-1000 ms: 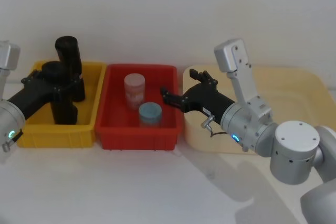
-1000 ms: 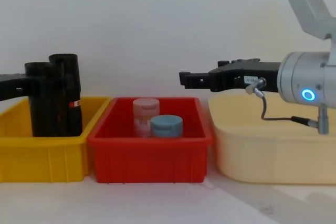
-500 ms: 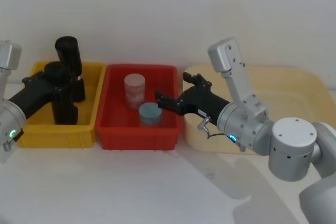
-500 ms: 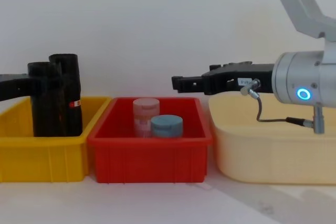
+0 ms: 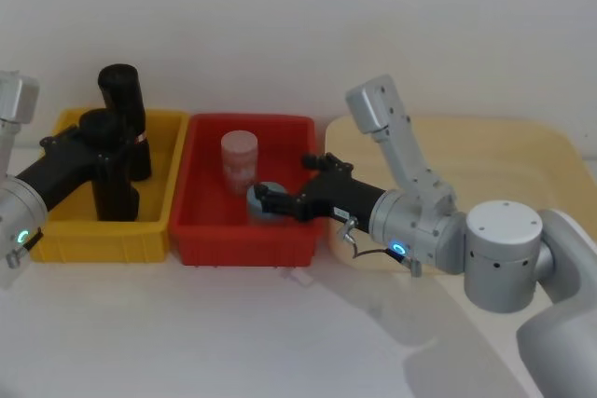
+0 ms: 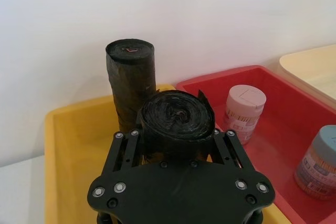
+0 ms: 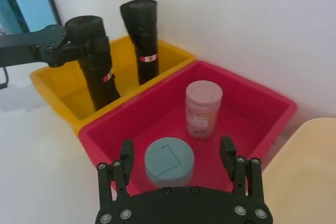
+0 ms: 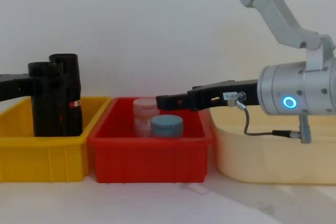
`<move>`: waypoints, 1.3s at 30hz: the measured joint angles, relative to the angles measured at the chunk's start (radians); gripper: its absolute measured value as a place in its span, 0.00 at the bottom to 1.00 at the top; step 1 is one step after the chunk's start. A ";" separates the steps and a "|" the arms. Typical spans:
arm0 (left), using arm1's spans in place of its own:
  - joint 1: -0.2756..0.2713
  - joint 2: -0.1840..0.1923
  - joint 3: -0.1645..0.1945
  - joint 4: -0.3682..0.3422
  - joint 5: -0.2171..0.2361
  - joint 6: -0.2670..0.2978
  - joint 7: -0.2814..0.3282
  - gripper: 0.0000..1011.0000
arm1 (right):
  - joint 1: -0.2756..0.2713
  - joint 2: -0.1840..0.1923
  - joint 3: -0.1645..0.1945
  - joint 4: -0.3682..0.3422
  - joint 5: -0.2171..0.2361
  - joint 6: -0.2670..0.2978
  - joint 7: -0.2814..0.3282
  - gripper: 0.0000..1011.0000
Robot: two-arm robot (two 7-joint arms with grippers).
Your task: Pick up the garbage bag with the one hand and transfer it to the other hand.
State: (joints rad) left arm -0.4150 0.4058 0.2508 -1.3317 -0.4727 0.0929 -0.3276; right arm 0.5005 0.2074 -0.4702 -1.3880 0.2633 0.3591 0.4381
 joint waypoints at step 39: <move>-0.001 0.000 0.000 0.001 0.000 0.000 0.000 0.53 | 0.085 -0.010 -0.080 0.115 0.013 0.028 0.046 0.99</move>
State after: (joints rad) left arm -0.4160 0.4055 0.2508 -1.3306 -0.4728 0.0931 -0.3274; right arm 0.5855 0.1973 -0.5504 -1.2730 0.2767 0.3876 0.4836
